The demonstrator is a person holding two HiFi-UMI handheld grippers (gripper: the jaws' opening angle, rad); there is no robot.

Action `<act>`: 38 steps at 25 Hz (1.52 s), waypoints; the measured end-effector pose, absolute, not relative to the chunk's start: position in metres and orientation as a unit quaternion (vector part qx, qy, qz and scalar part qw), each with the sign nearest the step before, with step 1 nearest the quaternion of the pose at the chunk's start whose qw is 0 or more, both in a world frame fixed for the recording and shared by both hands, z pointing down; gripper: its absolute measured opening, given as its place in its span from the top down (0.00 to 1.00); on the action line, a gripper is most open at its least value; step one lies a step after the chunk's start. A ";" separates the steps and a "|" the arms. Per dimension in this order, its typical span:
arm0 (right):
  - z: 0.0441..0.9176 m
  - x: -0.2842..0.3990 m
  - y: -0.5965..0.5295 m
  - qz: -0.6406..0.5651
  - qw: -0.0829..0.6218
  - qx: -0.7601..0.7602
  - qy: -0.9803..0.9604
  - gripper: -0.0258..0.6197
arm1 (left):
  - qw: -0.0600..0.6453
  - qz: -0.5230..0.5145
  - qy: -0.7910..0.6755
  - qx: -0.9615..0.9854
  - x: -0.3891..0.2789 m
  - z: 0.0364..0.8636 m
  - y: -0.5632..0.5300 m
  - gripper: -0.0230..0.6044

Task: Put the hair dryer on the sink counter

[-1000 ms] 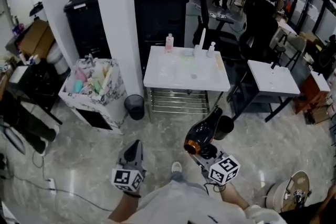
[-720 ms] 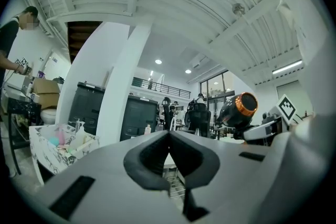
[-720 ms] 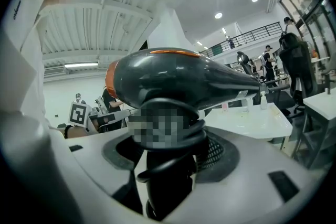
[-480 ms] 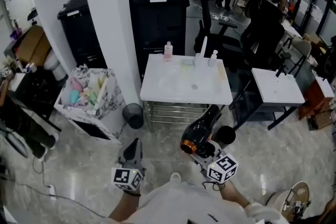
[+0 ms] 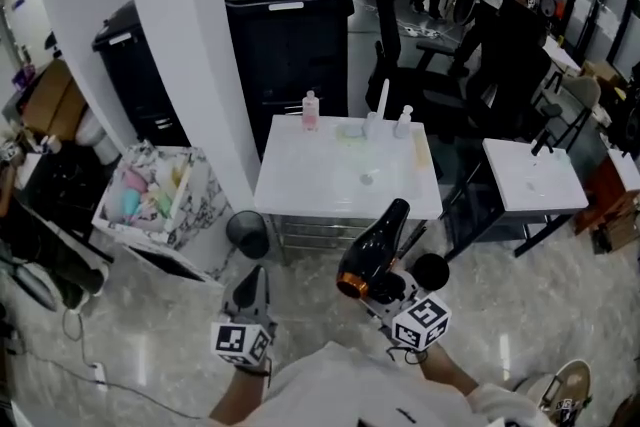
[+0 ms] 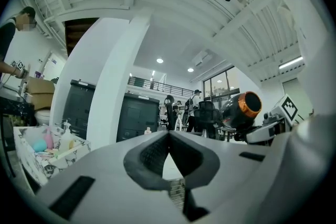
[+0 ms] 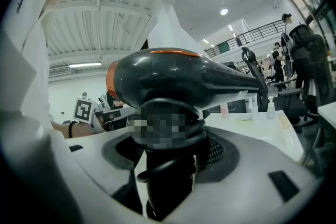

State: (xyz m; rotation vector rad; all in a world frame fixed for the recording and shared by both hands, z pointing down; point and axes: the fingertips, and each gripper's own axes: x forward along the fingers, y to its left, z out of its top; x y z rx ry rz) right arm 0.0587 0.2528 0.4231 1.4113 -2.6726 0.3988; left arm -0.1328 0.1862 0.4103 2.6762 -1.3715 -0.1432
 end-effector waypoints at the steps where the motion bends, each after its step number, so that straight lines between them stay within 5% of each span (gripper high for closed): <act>1: 0.424 0.062 0.248 0.131 0.047 0.460 -0.877 0.52 | 0.067 -0.048 -0.458 0.885 -0.130 0.411 0.182 0.93; 38: 0.453 0.035 -0.031 0.144 0.081 0.457 -0.874 0.52 | 0.090 -0.047 -0.408 0.907 -0.102 0.437 -0.126 0.93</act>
